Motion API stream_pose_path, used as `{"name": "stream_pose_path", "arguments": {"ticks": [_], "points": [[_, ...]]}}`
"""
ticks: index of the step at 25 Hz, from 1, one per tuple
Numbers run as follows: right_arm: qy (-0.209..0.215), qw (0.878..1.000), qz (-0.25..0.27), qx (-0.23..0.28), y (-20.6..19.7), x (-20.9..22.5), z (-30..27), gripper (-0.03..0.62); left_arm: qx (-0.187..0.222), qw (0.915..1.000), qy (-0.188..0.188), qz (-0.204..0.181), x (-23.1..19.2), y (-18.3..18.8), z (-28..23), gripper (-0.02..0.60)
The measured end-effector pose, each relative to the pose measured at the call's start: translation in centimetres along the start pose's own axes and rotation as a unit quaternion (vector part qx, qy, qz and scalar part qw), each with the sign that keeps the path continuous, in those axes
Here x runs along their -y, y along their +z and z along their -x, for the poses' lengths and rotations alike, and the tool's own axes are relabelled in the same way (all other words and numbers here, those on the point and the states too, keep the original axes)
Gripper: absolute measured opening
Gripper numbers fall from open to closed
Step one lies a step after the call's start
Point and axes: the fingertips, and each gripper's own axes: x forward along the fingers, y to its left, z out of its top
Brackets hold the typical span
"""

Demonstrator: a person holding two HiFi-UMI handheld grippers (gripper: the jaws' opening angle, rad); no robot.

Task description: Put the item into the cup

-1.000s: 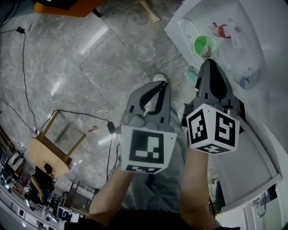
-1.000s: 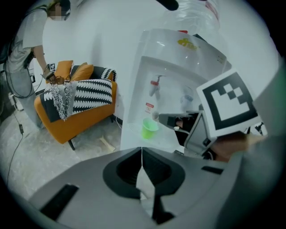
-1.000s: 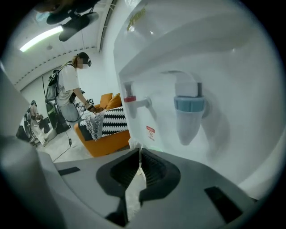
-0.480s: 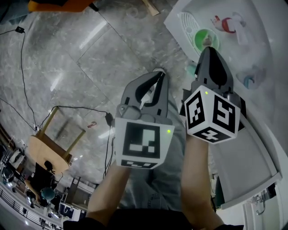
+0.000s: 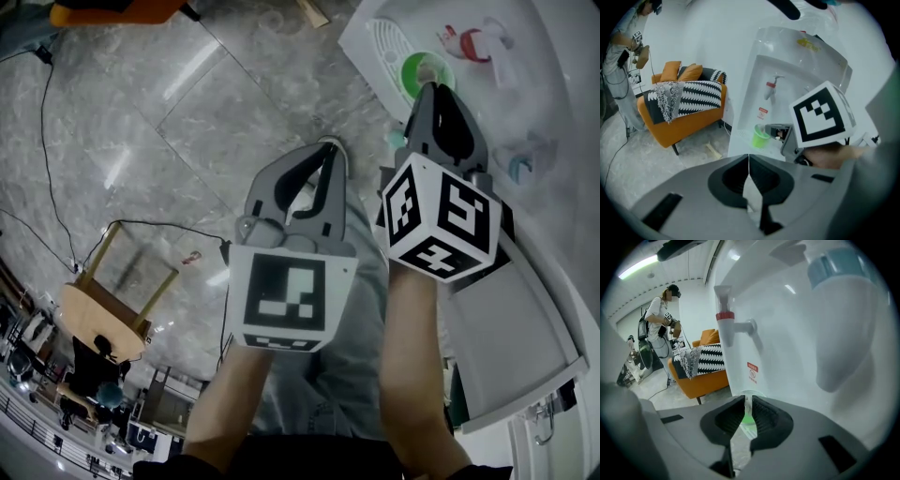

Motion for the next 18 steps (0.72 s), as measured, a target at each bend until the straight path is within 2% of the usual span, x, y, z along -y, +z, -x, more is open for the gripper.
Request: {"name": "stream_pose_path", "arguments": {"ticks": [4,10,18], "points": [[0.006,1.0,-0.002,0.0,0.0,-0.2,-0.2,0.1,0.006,1.0,0.0,0.004,0.1,0.3,-0.1,0.014],[0.008,1.0,-0.004,0.009,0.1,-0.4,0.5,0.1,0.009,0.9999,0.001,-0.007,-0.2,-0.2,0.2,0.014],[0.031,0.999,0.009,0.028,0.7,-2.1,3.1,0.057,0.035,0.999,0.025,0.015,-0.9,-0.3,2.4,0.014]]}}
